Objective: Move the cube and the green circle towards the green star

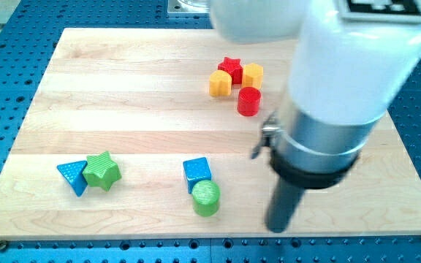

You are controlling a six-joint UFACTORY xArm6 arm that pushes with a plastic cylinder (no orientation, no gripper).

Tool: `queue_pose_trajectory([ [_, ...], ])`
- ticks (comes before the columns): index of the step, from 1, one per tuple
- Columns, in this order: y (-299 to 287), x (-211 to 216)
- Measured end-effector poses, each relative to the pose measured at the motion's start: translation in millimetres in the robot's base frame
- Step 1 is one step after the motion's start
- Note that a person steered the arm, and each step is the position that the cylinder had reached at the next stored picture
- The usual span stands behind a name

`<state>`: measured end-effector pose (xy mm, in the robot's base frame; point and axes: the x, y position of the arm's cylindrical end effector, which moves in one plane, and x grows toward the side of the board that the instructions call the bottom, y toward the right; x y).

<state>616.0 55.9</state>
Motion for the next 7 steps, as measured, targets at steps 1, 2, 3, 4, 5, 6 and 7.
queue_pose_trajectory([
  [1, -111.5, -12.2],
  [2, -179.9, -27.9],
  [3, -102.6, 1.7],
  [4, -85.3, -29.0],
  [5, -165.1, -36.7],
  [6, -57.0, -11.9],
  [7, -8.4, -43.5],
])
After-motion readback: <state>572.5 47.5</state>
